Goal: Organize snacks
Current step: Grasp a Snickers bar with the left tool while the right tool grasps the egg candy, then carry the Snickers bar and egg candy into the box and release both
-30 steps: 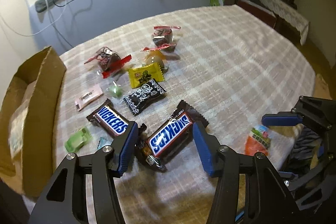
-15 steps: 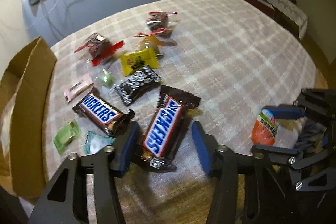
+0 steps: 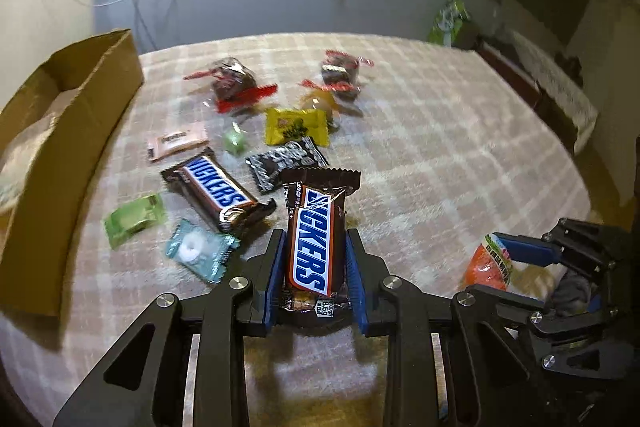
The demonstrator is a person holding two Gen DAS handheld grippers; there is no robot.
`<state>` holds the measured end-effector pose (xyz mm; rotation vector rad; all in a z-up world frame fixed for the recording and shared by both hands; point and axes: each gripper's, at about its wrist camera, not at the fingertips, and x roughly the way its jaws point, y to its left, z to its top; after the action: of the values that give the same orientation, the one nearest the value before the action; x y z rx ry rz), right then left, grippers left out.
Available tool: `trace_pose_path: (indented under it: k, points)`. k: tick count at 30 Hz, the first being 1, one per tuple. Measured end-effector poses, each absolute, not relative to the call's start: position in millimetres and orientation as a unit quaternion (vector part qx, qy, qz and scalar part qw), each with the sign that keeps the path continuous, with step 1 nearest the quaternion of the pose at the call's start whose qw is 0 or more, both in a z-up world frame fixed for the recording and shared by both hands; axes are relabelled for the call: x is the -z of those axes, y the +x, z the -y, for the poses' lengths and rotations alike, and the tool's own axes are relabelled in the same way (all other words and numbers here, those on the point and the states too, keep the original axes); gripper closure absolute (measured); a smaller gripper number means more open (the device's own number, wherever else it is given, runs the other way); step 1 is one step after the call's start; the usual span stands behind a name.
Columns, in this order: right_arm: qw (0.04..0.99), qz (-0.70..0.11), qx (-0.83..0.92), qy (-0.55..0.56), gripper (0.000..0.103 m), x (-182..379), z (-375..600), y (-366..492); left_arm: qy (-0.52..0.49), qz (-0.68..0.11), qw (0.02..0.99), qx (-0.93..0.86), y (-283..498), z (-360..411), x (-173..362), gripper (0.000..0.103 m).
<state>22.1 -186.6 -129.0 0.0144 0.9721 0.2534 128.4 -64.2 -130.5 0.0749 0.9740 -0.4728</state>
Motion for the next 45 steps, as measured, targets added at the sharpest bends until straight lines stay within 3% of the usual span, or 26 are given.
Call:
trace_pose_path:
  k: [25,45]
  points:
    - [0.906,-0.378,-0.192,-0.019,0.059,39.4,117.4,118.4,-0.013,-0.384,0.915,0.119,125.3,-51.3,69.2,0.076]
    - [0.893,-0.387,-0.224,-0.045,0.059,51.4,34.0,239.6,-0.028,-0.379,0.924,0.044,142.4,-118.5,75.5,0.076]
